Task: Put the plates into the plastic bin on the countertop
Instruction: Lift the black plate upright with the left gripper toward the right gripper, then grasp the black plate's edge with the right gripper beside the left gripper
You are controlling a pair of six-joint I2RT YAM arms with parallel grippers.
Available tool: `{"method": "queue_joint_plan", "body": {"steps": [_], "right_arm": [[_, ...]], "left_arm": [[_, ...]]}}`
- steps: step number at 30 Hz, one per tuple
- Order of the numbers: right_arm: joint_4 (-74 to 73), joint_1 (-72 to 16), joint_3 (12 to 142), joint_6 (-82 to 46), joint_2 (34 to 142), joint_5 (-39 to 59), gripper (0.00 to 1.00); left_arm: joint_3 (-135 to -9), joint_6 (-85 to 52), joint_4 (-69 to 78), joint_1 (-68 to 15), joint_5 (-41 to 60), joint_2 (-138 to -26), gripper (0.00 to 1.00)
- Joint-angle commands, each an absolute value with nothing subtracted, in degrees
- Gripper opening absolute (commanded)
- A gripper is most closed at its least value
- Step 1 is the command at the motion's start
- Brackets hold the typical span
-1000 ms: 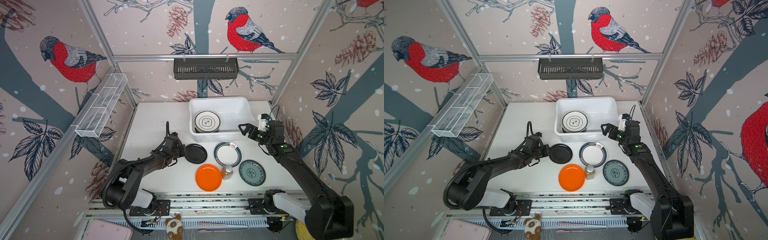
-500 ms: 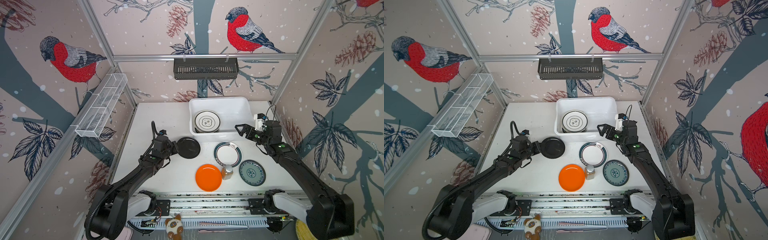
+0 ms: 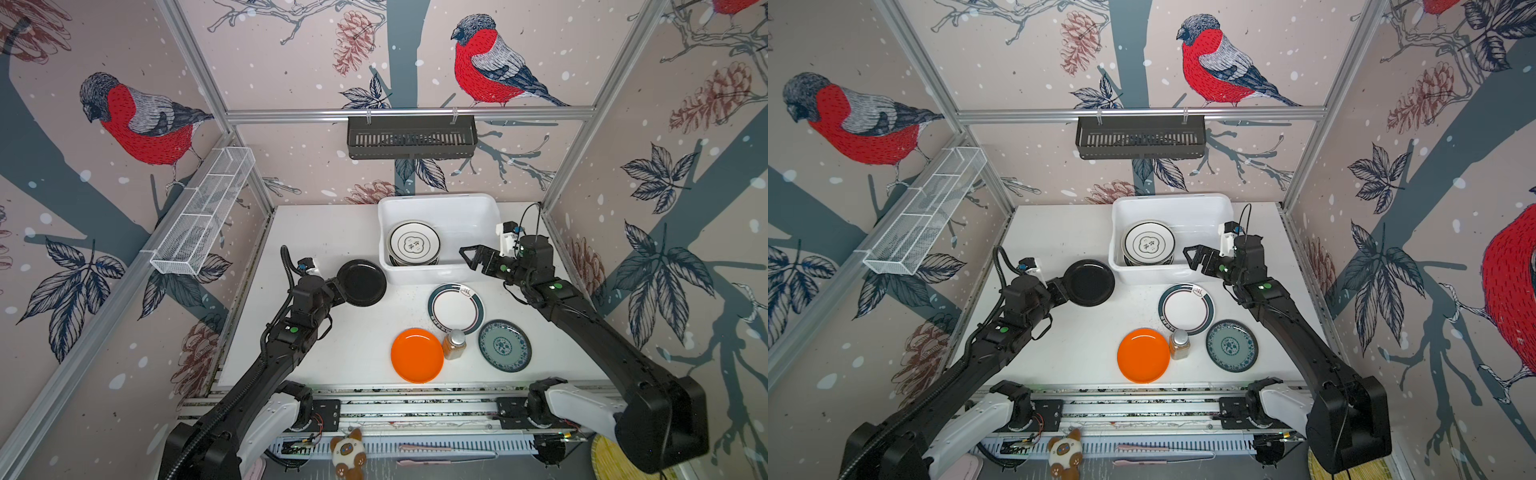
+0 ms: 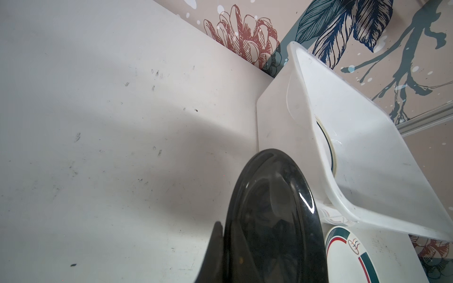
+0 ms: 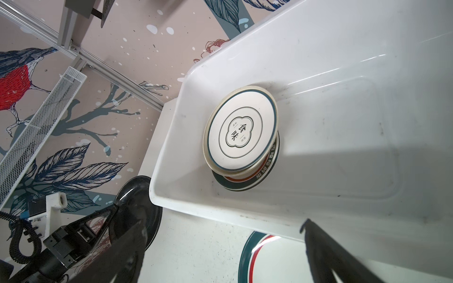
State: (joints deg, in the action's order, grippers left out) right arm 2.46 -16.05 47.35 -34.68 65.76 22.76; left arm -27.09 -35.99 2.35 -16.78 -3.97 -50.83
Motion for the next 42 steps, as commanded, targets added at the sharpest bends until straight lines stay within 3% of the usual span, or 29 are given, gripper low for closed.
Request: {"method": "queue_joint_plan", "body": {"steps": [1,9,18,27,33,36,42], "right_arm": [[-0.37,-17.33,48.35,-34.81,66.37,21.81,1.00],[-1.23,-20.54,50.32,-34.63,69.10,21.97,1.00],[-2.16,-25.43,54.26,-34.01,73.50,22.35,1.00],[-4.12,-29.93,56.74,-34.85,77.99,22.41,1.00],[-6.04,-32.10,58.06,-35.15,80.00,22.67,1.00],[-6.50,-33.32,59.20,-35.16,81.37,23.06,0.97],[-7.75,-35.07,60.77,-35.77,84.05,24.26,0.79]], "left_arm": [[-28.03,-36.24,1.46,-16.65,-7.92,-49.53,0.00],[-30.45,-36.91,-0.48,-15.24,-14.47,-46.39,0.00],[-33.00,-38.05,5.25,-13.84,-8.75,-45.98,0.00],[-33.83,-41.57,15.01,-13.97,2.94,-51.33,0.00],[-35.51,-42.13,18.26,-17.09,4.14,-55.68,0.00],[-37.00,-41.75,18.63,-19.39,3.10,-57.11,0.00],[-38.98,-41.14,20.18,-21.88,3.43,-60.60,0.00]]}}
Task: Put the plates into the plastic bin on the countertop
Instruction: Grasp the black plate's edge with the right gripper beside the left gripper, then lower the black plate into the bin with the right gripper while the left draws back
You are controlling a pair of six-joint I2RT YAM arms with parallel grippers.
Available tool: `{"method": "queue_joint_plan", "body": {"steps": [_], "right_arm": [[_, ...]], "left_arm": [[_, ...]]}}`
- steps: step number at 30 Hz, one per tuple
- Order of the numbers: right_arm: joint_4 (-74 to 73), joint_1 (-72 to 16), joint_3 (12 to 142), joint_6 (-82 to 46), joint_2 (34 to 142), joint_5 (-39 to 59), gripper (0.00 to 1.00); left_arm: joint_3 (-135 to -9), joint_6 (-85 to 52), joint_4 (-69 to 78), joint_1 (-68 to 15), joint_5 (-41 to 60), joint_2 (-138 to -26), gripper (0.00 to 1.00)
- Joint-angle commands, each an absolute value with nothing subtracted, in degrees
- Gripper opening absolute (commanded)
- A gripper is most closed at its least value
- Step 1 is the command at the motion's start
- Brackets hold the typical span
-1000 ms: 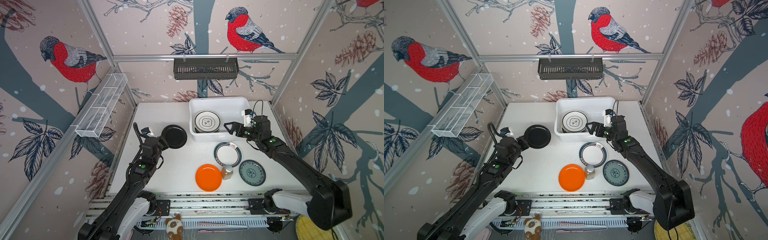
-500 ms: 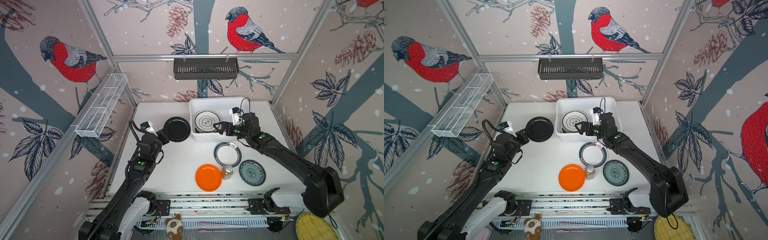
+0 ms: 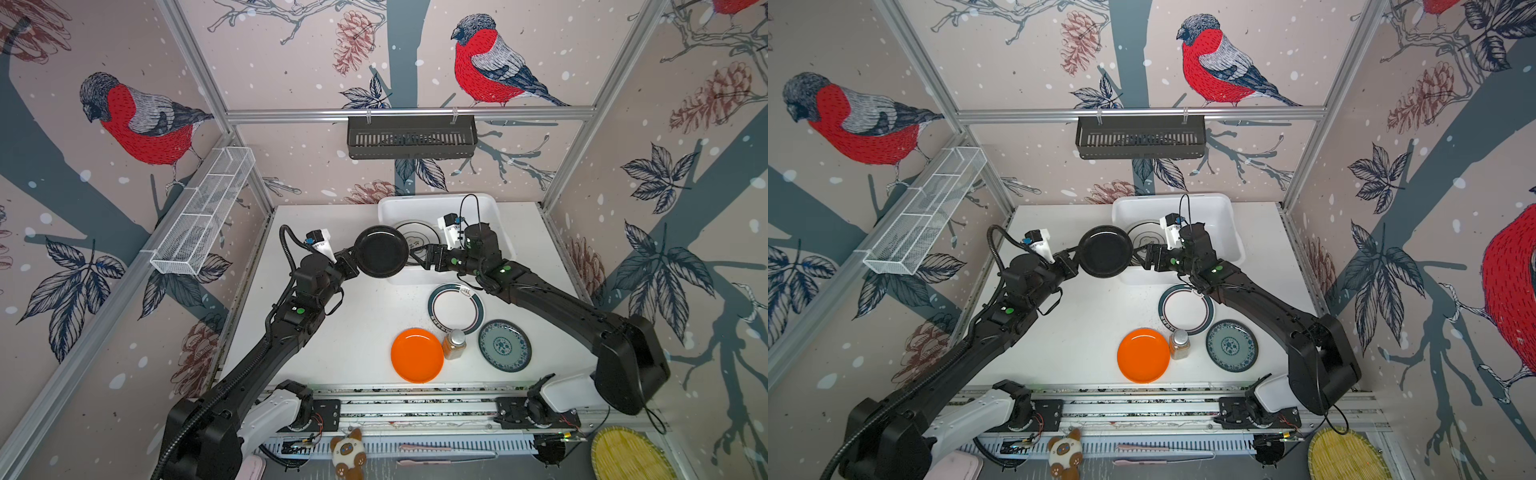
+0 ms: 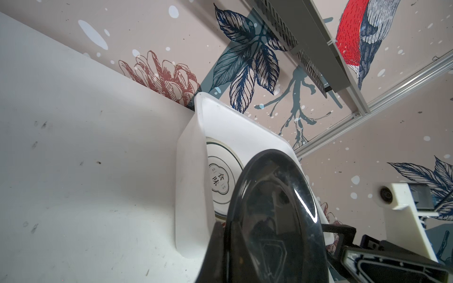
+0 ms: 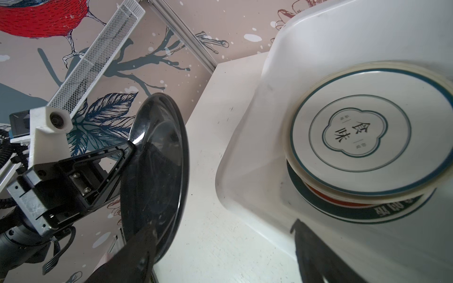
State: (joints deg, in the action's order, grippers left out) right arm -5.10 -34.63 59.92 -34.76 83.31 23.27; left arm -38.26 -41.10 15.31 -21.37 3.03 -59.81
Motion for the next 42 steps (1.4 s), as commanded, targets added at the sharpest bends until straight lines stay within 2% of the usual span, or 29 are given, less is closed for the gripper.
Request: {"method": "queue_joint_plan", "body": {"steps": [1,9,22,24,25,26,28,31,35,42], "right_arm": [[-7.80,-35.15,60.98,-35.85,84.33,24.50,0.77],[-9.14,-35.61,60.97,-36.98,85.29,24.79,0.53],[-8.70,-35.68,61.70,-37.62,87.15,24.92,0.04],[-8.61,-35.60,61.74,-37.71,87.26,24.80,0.02],[-8.61,-35.57,61.79,-37.77,87.35,24.84,0.02],[-8.48,-35.60,61.87,-37.79,87.44,24.85,0.02],[-8.37,-35.60,62.09,-37.79,87.56,24.87,0.01],[-7.85,-35.34,62.40,-37.71,87.68,24.46,0.00],[-7.65,-34.01,63.16,-37.63,87.74,24.11,0.00],[-9.58,-29.30,65.55,-38.25,89.96,23.43,0.00]], "left_arm": [[-39.07,-41.26,20.60,-22.05,3.72,-60.97,0.00],[-39.46,-40.53,22.12,-24.47,3.44,-62.92,0.00],[-39.46,-37.85,22.86,-26.46,1.76,-63.95,0.00],[-39.47,-37.61,22.70,-26.45,1.84,-63.90,0.15],[-39.54,-37.54,22.66,-26.45,2.01,-63.90,0.28],[-39.55,-37.46,22.59,-26.46,2.17,-63.85,0.35],[-39.45,-37.38,22.67,-26.44,2.44,-63.90,0.45],[-39.55,-37.07,22.39,-26.46,2.51,-63.65,0.73],[-39.89,-36.61,20.81,-26.35,1.20,-62.39,0.98],[-41.07,-34.28,16.35,-26.19,-0.78,-59.55,0.98]]}}
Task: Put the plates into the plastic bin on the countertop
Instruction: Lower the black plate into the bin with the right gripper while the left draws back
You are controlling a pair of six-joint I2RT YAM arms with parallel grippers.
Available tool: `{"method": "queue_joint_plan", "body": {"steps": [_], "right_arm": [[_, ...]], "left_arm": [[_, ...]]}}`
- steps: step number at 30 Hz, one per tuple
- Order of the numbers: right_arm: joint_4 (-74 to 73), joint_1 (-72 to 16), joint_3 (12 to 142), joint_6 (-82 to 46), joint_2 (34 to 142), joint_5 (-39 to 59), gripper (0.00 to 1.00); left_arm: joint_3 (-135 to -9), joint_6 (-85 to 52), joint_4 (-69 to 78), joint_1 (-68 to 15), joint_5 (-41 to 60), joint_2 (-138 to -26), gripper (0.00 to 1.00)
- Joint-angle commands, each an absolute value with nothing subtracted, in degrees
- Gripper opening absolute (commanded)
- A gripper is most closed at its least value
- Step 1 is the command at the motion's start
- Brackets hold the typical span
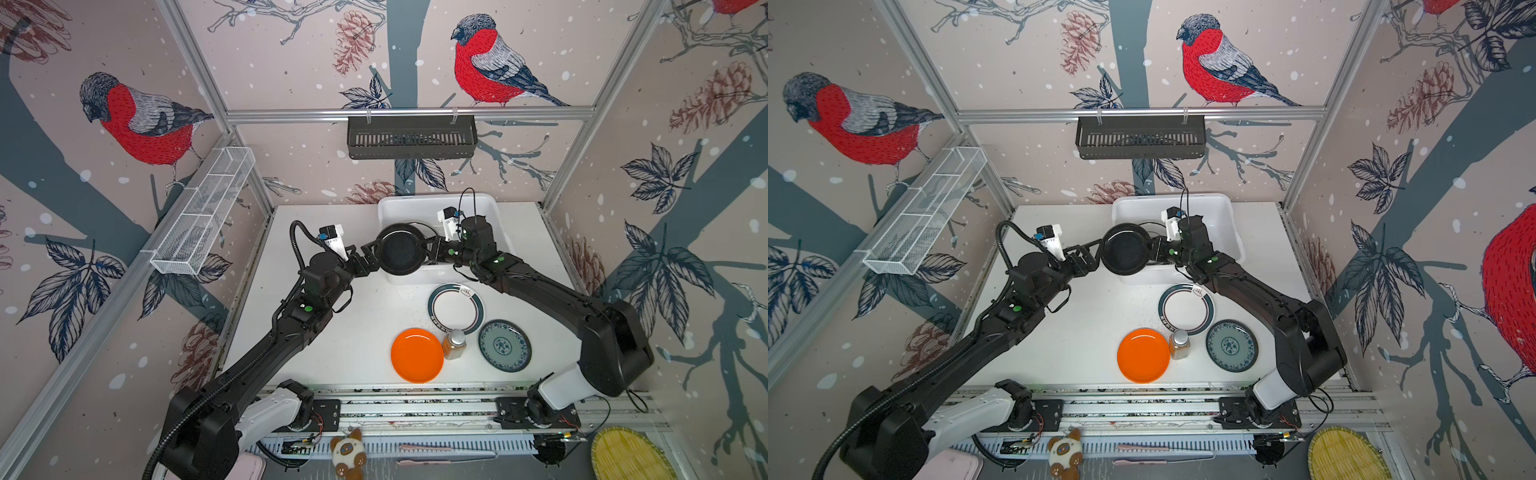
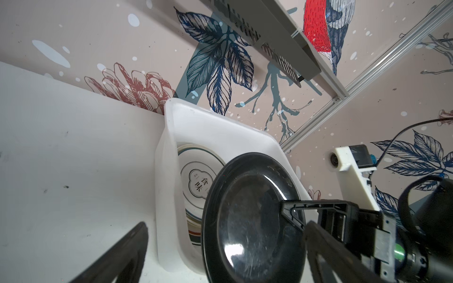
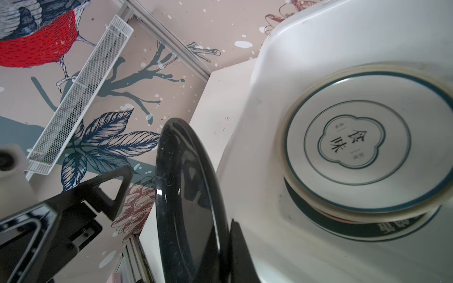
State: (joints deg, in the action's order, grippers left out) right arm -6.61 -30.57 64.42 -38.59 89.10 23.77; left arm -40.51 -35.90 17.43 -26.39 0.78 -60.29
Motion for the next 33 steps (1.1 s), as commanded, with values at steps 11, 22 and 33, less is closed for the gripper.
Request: {"method": "queue_joint_plan", "body": {"steps": [11,22,33], "right_arm": [[-4.40,-23.71,76.80,-35.67,104.58,18.91,0.00],[3.15,-23.37,88.98,-34.16,119.14,17.75,0.00],[9.80,-23.49,93.31,-31.91,123.19,11.03,0.23]], "left_arm": [[-36.27,-34.35,12.78,-25.49,-2.88,-54.22,0.98],[-35.86,-34.06,10.16,-25.14,-3.56,-51.72,0.98],[-35.80,-34.34,9.33,-24.96,-3.54,-51.68,0.98]]}}
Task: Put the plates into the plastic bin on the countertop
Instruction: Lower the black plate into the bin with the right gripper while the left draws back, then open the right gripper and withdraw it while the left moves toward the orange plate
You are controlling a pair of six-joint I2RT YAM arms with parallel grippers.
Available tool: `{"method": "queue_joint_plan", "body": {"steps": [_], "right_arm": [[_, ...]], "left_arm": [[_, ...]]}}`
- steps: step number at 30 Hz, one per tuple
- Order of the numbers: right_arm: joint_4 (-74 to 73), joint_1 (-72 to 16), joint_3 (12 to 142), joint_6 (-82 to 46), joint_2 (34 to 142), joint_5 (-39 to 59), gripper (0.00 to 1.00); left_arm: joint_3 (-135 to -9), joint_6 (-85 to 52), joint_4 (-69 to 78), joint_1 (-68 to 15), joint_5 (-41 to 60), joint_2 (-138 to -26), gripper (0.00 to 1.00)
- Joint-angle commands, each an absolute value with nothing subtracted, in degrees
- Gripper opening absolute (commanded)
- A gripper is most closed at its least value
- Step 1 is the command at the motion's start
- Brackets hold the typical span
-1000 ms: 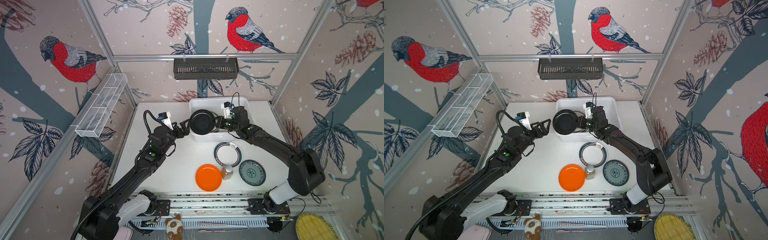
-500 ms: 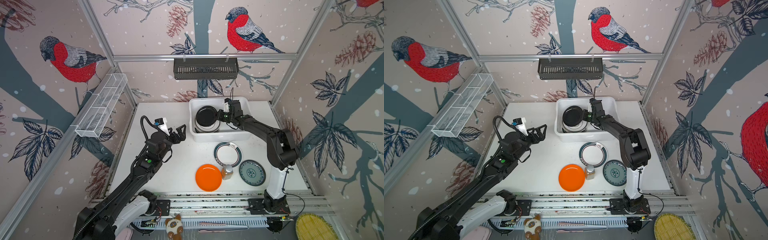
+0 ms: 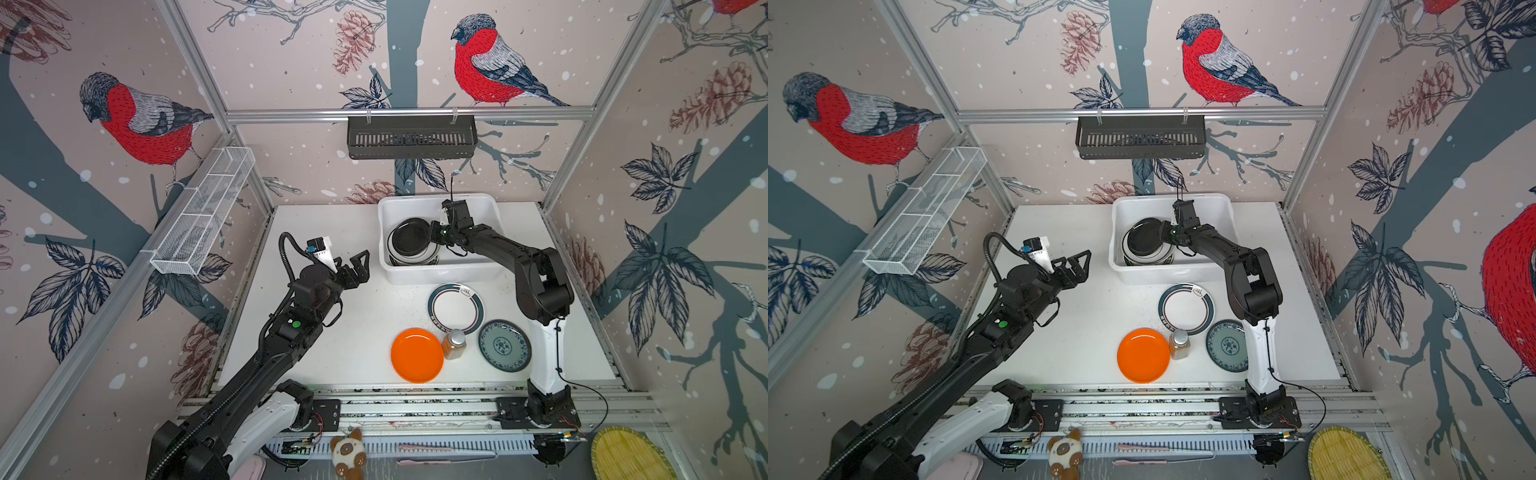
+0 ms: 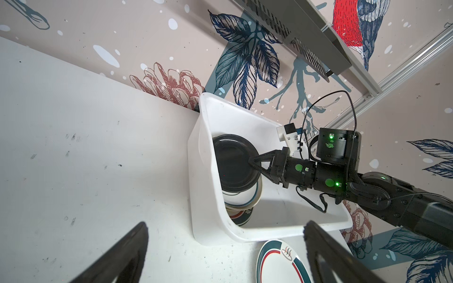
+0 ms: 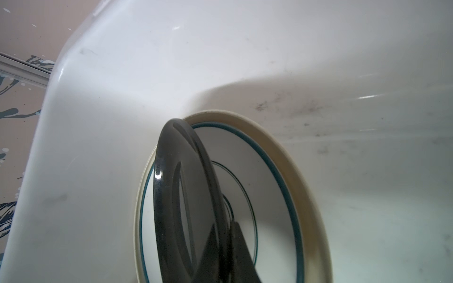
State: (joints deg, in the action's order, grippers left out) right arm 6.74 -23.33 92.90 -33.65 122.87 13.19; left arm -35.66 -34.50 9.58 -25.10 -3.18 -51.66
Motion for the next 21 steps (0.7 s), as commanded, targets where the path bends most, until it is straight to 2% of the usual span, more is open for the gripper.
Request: {"method": "queue_joint_plan", "body": {"steps": [1,2,4,8,12,16,21], "right_arm": [[9.61,-23.47,93.05,-31.97,122.97,11.34,0.26],[9.34,-23.38,92.73,-32.07,122.49,11.43,0.31],[9.48,-23.46,92.31,-31.80,121.12,9.45,0.63],[9.07,-23.44,90.79,-30.72,118.13,5.27,0.86],[9.28,-23.64,89.18,-29.99,113.76,2.00,0.95],[8.41,-24.57,85.34,-28.38,106.61,-0.99,0.99],[4.82,-26.07,74.47,-27.17,93.94,1.85,1.00]], "left_arm": [[-35.78,-34.27,9.23,-24.97,-3.43,-51.68,0.98],[-35.71,-34.28,9.07,-24.96,-3.44,-51.53,0.98],[-35.27,-34.03,8.88,-24.96,-3.85,-50.93,0.98],[-34.83,-33.33,7.14,-24.96,-4.28,-49.76,0.98],[-32.90,-33.16,4.74,-24.97,-4.41,-48.73,0.98],[-29.71,-34.37,2.34,-24.96,-1.93,-47.01,0.98],[-26.32,-35.70,-2.88,-25.00,1.05,-45.94,0.98]]}}
